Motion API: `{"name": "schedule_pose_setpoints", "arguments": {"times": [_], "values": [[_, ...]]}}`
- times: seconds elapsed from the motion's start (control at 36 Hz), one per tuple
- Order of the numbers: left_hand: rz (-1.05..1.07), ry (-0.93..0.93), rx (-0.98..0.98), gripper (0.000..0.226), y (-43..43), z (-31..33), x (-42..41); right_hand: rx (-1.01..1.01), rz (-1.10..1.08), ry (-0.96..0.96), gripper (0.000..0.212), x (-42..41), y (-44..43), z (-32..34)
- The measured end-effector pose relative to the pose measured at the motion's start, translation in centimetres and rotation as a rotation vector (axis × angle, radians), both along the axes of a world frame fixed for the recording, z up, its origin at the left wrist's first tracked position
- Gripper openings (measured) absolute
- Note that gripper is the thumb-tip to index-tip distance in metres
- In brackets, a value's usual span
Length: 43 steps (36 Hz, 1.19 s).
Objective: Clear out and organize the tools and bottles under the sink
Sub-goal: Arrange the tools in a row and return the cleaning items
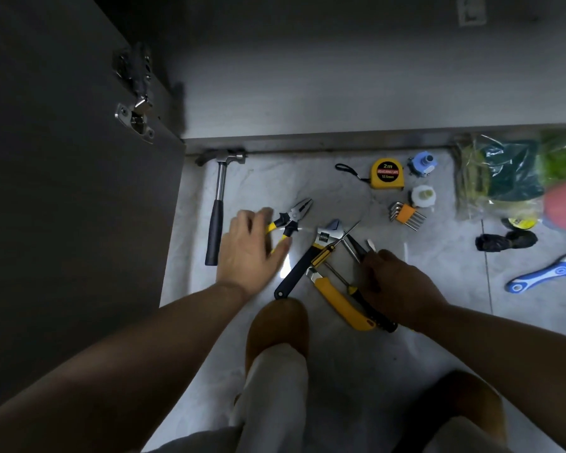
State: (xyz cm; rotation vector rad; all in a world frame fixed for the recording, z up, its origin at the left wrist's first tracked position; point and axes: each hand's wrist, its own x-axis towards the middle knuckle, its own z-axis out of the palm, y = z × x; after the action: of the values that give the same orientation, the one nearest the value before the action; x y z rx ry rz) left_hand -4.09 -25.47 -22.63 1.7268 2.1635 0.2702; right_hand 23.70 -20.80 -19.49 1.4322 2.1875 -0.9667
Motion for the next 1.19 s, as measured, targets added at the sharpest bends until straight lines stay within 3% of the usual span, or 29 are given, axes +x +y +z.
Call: {"name": "schedule_pose_setpoints", "arguments": {"times": [0.17, 0.36, 0.58, 0.72, 0.81, 0.92, 1.0, 1.19], "values": [[-0.041, 0.047, -0.126, 0.073, -1.2, -0.1, 1.9, 0.081, 0.093, -0.044, 0.061, 1.2, -1.6, -0.4], [-0.014, 0.047, -0.146, 0.068, -0.9, 0.4, 3.2, 0.138, 0.121, -0.019, 0.052, 1.2, -1.9, -0.7], [-0.090, -0.012, -0.092, 0.073, 1.2, 0.4, 3.4, 0.082, -0.005, 0.039, 0.025, 1.5, -0.8, 0.2], [-0.201, 0.093, 0.082, 0.047, 0.7, 1.1, 4.1, 0.032, -0.048, 0.074, 0.019, 1.7, 0.1, 0.8], [-0.325, 0.156, 0.007, 0.036, -1.0, 0.8, 4.2, 0.033, -0.044, 0.093, 0.017, 1.6, 0.3, 0.9], [-0.293, 0.230, -0.121, 0.049, -1.8, 0.9, 4.5, 0.030, -0.057, 0.137, 0.013, 1.1, 0.5, 0.9], [-0.303, 0.273, -0.200, 0.046, -1.3, 1.4, 5.1, 0.009, -0.064, 0.160, 0.011, 0.7, 0.7, 0.9], [-0.241, 0.171, -0.196, 0.030, -0.3, 2.1, 5.5, 0.022, -0.116, 0.217, 0.008, 0.3, 1.3, 1.0]]}}
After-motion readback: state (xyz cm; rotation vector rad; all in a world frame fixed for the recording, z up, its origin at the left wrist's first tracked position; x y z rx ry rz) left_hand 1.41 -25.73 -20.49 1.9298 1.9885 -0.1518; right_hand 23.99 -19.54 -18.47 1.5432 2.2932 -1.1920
